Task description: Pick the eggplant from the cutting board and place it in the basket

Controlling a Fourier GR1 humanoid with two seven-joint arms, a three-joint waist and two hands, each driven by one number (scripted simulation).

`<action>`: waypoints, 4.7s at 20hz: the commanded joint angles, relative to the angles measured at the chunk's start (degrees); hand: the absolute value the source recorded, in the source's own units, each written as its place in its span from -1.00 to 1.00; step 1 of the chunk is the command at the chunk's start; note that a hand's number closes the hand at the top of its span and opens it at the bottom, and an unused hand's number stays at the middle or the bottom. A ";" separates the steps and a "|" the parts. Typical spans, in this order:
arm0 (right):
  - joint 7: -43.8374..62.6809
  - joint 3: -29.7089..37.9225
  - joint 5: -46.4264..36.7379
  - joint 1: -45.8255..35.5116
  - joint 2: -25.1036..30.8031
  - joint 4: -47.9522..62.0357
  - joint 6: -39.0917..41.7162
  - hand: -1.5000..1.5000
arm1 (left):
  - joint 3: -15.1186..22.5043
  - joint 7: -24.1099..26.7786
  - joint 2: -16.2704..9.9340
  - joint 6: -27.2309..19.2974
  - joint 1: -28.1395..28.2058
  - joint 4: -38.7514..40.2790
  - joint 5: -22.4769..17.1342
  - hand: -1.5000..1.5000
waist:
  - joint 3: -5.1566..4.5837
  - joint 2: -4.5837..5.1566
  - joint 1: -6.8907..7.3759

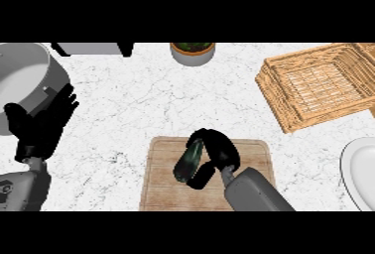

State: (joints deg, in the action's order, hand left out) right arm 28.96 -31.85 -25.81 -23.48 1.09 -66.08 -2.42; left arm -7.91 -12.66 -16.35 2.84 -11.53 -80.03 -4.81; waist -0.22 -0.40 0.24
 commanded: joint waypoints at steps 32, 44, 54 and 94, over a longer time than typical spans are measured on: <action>-55.77 3.59 19.89 59.05 64.79 -72.35 -20.02 1.00 | -3.60 -3.00 -1.88 0.29 3.19 -3.95 -1.28 0.00 | 0.28 -0.28 -3.65; -37.03 32.21 39.33 58.13 66.23 -84.28 -17.56 1.00 | -0.68 -1.65 0.90 0.23 2.27 -2.82 0.50 0.00 | 0.09 0.24 -1.67; -20.84 43.29 46.40 35.58 65.06 -68.20 -13.55 1.00 | 0.52 -2.32 1.63 -0.71 -0.79 -2.49 2.10 0.00 | 0.16 0.56 0.67; -42.93 42.01 34.09 -10.06 38.35 10.71 4.91 -1.00 | -3.30 1.24 1.17 1.17 -1.55 3.40 2.31 0.00 | 0.22 0.29 -0.61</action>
State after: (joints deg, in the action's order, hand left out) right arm -15.77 5.50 3.37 -35.43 39.67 -55.51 1.23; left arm -10.14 -11.85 -14.53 3.88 -13.59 -77.23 -2.14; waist 0.00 0.10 0.35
